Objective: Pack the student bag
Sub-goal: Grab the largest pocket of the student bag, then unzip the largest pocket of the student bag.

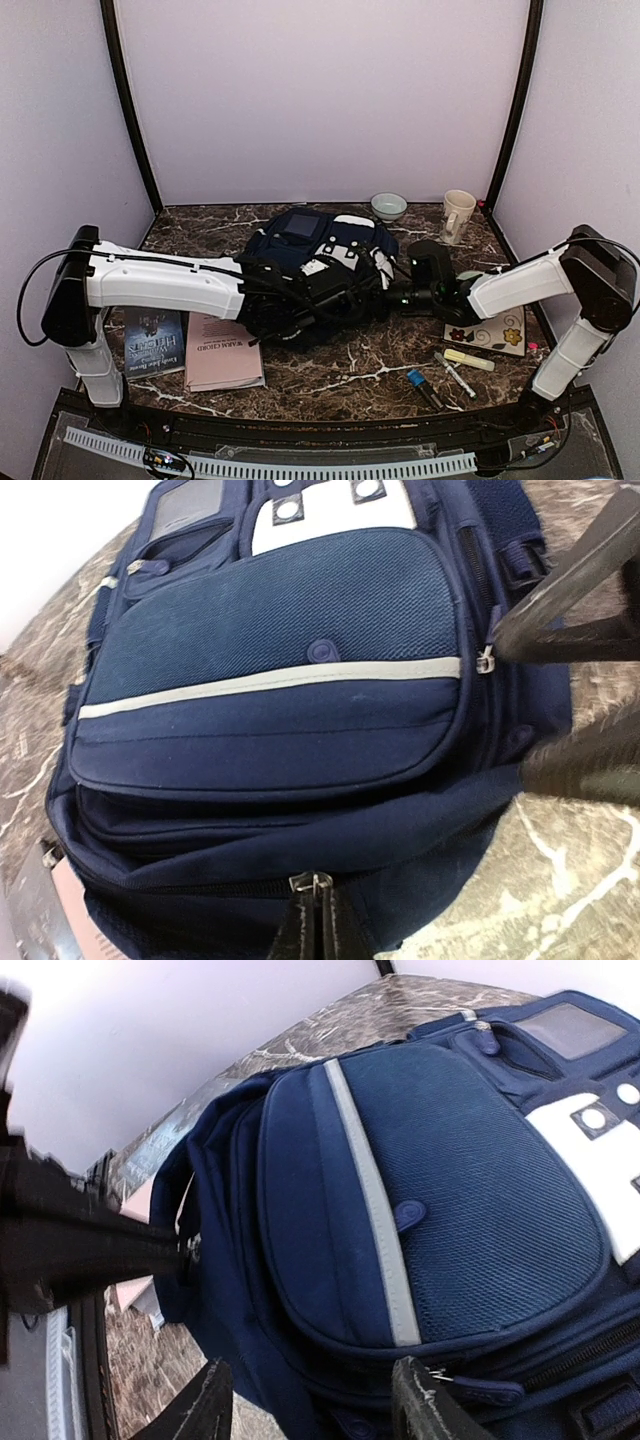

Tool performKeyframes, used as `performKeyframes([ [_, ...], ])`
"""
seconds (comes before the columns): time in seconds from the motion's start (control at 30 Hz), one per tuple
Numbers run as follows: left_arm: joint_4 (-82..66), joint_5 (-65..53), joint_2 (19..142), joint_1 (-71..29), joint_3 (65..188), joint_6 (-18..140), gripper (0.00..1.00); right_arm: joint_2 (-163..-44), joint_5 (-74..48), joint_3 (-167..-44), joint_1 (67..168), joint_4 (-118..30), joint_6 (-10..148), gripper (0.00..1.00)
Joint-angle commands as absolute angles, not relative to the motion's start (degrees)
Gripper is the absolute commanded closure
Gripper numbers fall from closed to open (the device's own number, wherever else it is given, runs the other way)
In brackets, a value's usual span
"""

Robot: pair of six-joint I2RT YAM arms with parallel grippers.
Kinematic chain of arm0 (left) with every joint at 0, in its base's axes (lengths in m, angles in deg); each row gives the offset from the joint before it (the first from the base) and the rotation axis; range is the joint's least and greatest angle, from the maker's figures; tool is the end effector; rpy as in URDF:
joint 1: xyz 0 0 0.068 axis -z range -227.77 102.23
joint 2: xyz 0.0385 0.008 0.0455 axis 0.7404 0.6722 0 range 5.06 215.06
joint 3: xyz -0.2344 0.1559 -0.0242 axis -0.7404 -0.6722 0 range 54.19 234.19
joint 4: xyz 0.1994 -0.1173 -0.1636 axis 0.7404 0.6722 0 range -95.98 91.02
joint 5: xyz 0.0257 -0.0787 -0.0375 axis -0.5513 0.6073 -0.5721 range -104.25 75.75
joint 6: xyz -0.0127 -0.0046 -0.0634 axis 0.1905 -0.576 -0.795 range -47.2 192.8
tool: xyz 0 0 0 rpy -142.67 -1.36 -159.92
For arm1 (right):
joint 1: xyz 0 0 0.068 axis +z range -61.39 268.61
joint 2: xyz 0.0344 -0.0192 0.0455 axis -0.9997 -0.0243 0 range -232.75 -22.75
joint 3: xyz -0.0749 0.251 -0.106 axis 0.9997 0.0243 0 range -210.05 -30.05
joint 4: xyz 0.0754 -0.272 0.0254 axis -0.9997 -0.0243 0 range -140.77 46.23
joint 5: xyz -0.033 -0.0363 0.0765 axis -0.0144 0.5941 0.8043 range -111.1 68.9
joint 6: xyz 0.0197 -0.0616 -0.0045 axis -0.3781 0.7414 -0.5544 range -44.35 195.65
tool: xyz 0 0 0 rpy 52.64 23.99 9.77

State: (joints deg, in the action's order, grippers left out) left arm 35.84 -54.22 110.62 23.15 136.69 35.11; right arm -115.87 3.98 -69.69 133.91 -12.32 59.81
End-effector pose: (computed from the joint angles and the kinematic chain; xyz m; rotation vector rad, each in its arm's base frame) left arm 0.1654 -0.3784 0.2255 0.4854 2.2879 0.0727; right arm 0.2336 0.2667 0.1622 -0.8260 1.9219 1.1053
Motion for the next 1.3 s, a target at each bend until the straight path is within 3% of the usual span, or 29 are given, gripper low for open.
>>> performKeyframes([
  [0.0,22.5,-46.3,102.0,21.2,130.8,43.9,1.0,-115.1,5.0,-71.2,135.9,-15.0,66.1,0.4],
  [0.07,19.7,-44.0,99.8,20.4,128.7,45.7,1.0,-114.7,4.0,-71.9,136.9,-16.3,68.1,0.33],
  [0.13,18.7,-42.9,98.2,19.7,127.3,46.6,1.0,-114.9,1.6,-72.9,137.6,-17.6,69.5,0.14],
  [0.2,17.8,-42.0,97.0,19.4,126.2,47.6,1.0,-115.7,-1.2,-74.6,138.0,-19.0,70.4,0.08],
  [0.83,10.1,-34.6,91.9,16.7,117.8,52.1,1.0,-122.8,-2.7,-82.4,138.5,-22.1,76.2,0.07],
  [0.93,9.6,-34.2,92.0,16.6,117.8,52.5,1.0,-124.6,-0.3,-83.6,138.6,-21.9,76.2,0.13],
  [1.03,9.4,-34.0,92.2,16.5,117.8,52.7,1.0,-125.6,5.1,-83.8,138.5,-21.1,76.0,0.25],
  [1.27,10.0,-35.2,92.0,16.3,117.5,52.5,1.0,-124.9,9.8,-81.5,138.5,-18.9,75.4,0.81],
])
